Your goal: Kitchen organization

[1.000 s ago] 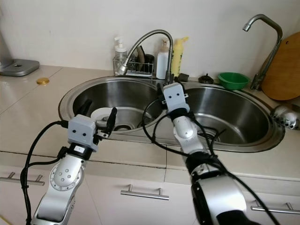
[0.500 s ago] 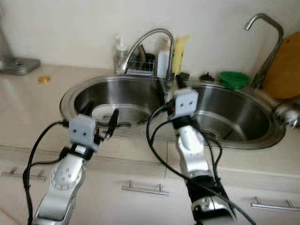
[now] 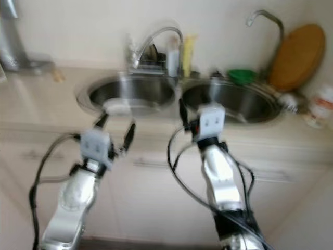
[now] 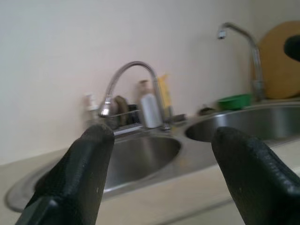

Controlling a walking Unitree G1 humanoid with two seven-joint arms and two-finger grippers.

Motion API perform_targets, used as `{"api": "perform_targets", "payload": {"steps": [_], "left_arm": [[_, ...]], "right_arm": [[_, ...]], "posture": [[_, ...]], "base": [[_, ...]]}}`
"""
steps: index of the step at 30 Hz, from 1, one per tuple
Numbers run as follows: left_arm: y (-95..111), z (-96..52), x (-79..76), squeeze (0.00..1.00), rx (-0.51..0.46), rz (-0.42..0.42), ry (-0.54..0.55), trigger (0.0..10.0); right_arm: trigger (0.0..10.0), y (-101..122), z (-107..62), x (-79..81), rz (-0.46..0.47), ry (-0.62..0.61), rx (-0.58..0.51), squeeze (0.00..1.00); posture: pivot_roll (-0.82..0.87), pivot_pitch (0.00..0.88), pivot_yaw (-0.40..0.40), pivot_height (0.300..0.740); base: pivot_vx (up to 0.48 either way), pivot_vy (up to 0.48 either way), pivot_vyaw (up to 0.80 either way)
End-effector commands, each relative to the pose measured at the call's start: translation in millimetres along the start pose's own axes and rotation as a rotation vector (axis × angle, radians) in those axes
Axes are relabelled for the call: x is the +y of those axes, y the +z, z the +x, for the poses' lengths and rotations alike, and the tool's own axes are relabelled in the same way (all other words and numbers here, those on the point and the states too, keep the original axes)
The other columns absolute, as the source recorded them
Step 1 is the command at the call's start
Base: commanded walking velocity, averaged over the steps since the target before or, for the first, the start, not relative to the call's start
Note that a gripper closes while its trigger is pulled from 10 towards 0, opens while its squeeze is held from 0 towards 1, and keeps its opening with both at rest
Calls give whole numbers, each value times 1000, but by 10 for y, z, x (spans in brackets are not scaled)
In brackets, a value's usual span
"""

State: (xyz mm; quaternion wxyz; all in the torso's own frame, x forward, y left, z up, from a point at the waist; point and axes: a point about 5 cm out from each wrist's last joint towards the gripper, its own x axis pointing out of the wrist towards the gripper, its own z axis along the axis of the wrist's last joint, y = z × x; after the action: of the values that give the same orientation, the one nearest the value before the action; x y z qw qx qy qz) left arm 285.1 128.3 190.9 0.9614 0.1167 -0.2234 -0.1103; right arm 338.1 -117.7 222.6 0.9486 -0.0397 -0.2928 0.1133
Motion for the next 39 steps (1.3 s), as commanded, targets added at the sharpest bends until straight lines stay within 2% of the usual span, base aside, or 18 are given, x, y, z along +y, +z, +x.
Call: {"api": "perform_targets", "payload": {"steps": [1,3,7,8,10,13,14,16,18,20,25,27,39], "left_arm": [[16,8,23,0,-11,-6,11,10000],[-8,-5,32,0,2,-9,15,10000],[-136,-53,37,0,77,-43,15,10000],[-245,-116,12,0,123,-52,2,10000],[-329,-167,-9,0,161,-57,-9,10000],[-474,-266,-62,0,233,-74,-32,10000],[-582,-355,-154,0,292,-87,-78,10000],[-680,-434,-257,0,359,-92,-135,10000],[-792,-534,-399,0,436,-81,-234,10000],[-893,-608,-466,0,491,-46,-292,10000],[-966,-628,-452,0,542,-55,-300,10000],[-1019,-639,-460,0,576,-33,-307,10000],[-1045,-627,-423,0,587,-68,-284,10000]], "right_arm": [[10000,41,-1,3,-36,5,-6,0],[10000,-14,-41,-5,-46,-2,30,0],[10000,-189,-245,-45,-46,-11,142,0],[10000,-333,-433,-77,-95,10,230,0],[10000,-441,-558,-95,-139,21,310,0],[10000,-677,-793,-104,-225,63,500,0],[10000,-784,-966,-131,-255,68,587,0],[10000,-854,-1088,-150,-298,76,644,0],[10000,-933,-1194,-161,-398,114,700,0],[10000,-1026,-1288,-146,-436,147,767,0],[10000,-1118,-1358,-107,-432,195,852,0],[10000,-1204,-1407,-98,-431,237,939,0],[10000,-1236,-1415,-168,-393,140,1002,0]], "posture": [[64,0,-40,740],[64,0,-40,740],[59,0,-43,740],[57,0,-43,740],[50,0,-42,740],[39,0,-37,740],[36,0,-35,740],[31,0,-29,740],[30,0,-24,740],[27,0,-20,740],[25,0,-15,740],[21,0,-15,740],[19,0,-17,740]], "base": [[0,0,0],[0,0,0],[0,335,-600],[0,461,-800],[0,461,-800],[0,461,-800],[0,461,-800],[0,461,-800],[0,461,-800],[0,461,-800],[0,461,-784],[0,223,-769],[0,0,-773]]}}
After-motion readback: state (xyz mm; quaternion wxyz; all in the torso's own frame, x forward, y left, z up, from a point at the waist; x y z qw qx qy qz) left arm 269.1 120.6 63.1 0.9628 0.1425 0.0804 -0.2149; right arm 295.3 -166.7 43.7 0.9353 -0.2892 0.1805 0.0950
